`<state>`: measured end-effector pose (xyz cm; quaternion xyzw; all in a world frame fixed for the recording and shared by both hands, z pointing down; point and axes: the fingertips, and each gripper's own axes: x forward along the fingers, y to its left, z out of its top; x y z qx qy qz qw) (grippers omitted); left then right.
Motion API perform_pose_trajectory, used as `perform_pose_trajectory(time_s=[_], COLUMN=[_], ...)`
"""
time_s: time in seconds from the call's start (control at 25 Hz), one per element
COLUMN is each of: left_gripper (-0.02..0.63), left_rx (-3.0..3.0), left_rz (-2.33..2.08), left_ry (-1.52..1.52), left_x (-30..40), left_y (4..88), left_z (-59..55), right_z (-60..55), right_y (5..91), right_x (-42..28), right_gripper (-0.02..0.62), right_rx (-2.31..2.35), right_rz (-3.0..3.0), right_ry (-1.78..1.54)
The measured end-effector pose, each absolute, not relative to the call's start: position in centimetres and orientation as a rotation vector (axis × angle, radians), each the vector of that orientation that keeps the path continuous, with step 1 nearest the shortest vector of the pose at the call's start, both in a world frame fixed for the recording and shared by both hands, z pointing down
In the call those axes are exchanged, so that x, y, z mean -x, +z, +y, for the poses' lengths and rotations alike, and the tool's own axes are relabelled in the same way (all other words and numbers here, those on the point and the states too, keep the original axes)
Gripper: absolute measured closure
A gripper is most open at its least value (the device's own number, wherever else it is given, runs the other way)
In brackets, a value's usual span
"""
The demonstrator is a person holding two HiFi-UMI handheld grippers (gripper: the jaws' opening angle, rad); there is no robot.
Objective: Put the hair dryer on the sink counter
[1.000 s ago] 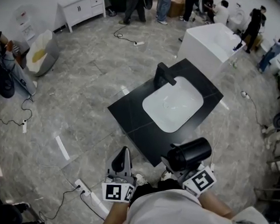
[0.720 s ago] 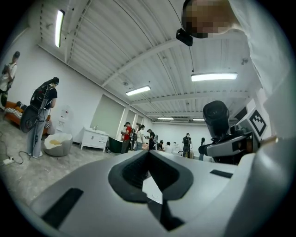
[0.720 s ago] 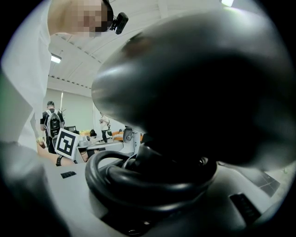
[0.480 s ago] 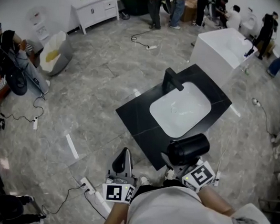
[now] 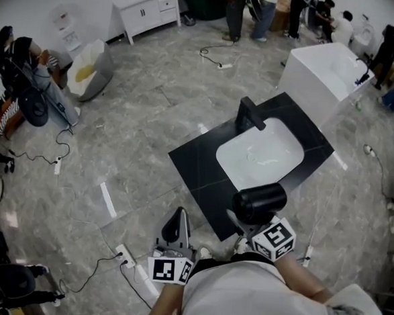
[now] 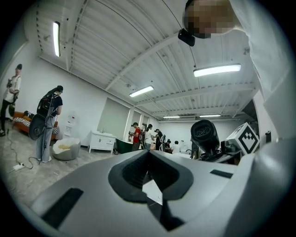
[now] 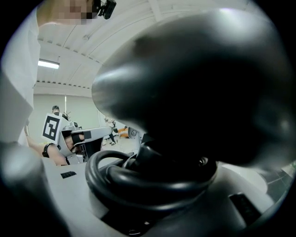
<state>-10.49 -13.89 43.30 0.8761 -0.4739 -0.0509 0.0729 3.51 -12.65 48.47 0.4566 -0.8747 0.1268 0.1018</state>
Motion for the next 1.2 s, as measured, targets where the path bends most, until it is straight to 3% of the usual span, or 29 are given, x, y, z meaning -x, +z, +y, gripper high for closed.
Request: perform_pose_trajectory(time_s=[0.52, 1.2], left_gripper=[0.604, 0.604], left_rx=[-2.567, -2.480], left_rz=[-1.585, -1.764], left_ry=[-0.113, -0.071], left_x=[12.1, 13.9], left_y=[44.1, 44.1], left_z=[-13.6, -12.4], right_z=[-17.3, -20.7], right_y=[52.4, 64.7], right_x=[-3.3, -1.1], right_gripper=[0.383, 0.390], right_rx=[-1.222, -0.938], right_rz=[-2.583, -2.374], right_ry=[0.481, 0.685])
